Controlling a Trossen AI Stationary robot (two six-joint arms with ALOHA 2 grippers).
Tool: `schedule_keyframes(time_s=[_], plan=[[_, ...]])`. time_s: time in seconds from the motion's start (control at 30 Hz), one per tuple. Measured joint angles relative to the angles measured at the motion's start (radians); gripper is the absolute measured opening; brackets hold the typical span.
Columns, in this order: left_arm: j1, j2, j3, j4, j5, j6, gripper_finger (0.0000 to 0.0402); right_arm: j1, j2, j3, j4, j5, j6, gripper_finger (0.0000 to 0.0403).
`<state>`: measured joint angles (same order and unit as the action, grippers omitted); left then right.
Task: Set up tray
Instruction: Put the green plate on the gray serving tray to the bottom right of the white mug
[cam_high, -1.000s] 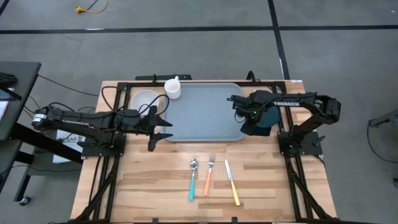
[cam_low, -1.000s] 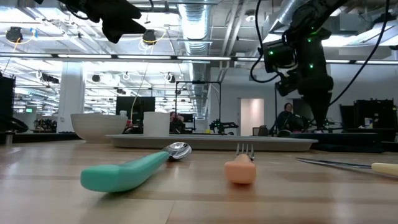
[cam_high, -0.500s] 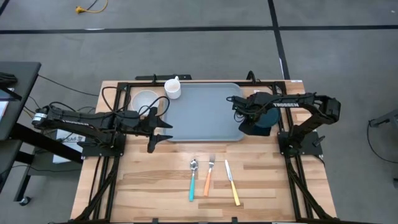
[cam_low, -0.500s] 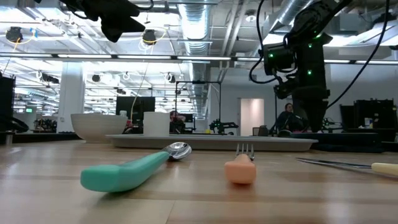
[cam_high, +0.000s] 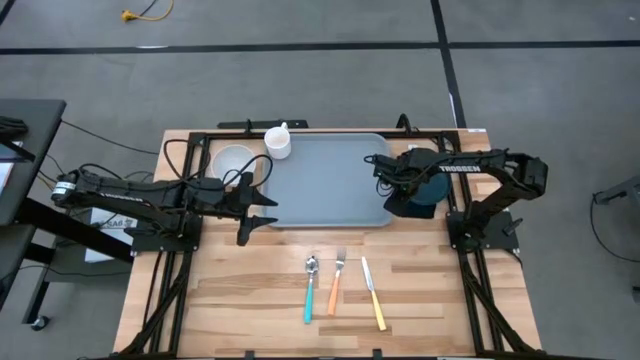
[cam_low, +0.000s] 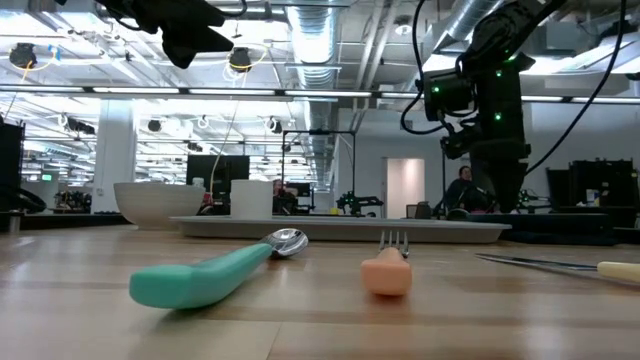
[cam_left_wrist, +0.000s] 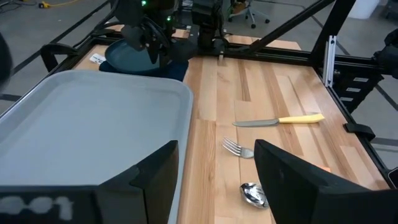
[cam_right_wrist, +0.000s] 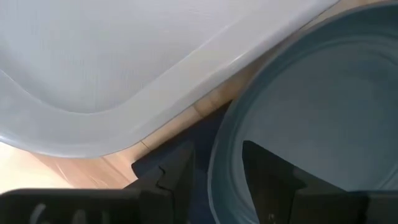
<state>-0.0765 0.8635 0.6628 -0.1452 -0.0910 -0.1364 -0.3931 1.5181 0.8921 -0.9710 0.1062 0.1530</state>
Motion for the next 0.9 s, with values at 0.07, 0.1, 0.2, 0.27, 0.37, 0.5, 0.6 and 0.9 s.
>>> schedule_keyframes(time_s=[0.07, 0.1, 0.2, 0.27, 0.37, 0.5, 0.6, 0.9], plan=[[0.000, 0.000, 0.000, 0.000, 0.000, 0.000, 0.0199, 0.000, 0.000, 0.000, -0.001, 0.000, -0.004, 0.0127], [0.000, 0.000, 0.000, 0.000, 0.000, 0.000, 0.0199, 0.000, 0.000, 0.000, -0.001, 0.000, -0.004, 0.0127], [0.000, 0.000, 0.000, 0.000, 0.000, -0.003, 0.0199, 0.000, 0.000, 0.000, -0.003, 0.000, -0.004, 0.0127], [0.000, 0.000, 0.000, 0.000, 0.000, -0.007, 0.0199, 0.000, 0.000, -0.009, 0.003, -0.002, -0.017, 0.0127], [0.000, 0.000, 0.000, 0.000, 0.000, -0.007, 0.0199, 0.000, 0.000, -0.046, 0.006, -0.003, -0.029, 0.0128], [0.000, 0.000, 0.000, 0.000, 0.000, -0.007, 0.0199, 0.000, 0.000, -0.085, 0.012, -0.003, -0.030, 0.0127], [0.000, 0.000, 0.000, 0.000, 0.000, -0.007, 0.0199, 0.000, 0.000, -0.096, 0.019, -0.003, -0.030, 0.0124], [0.000, 0.000, 0.000, 0.000, 0.000, -0.007, 0.0199, 0.000, 0.000, -0.097, 0.034, -0.002, -0.030, 0.0108]])
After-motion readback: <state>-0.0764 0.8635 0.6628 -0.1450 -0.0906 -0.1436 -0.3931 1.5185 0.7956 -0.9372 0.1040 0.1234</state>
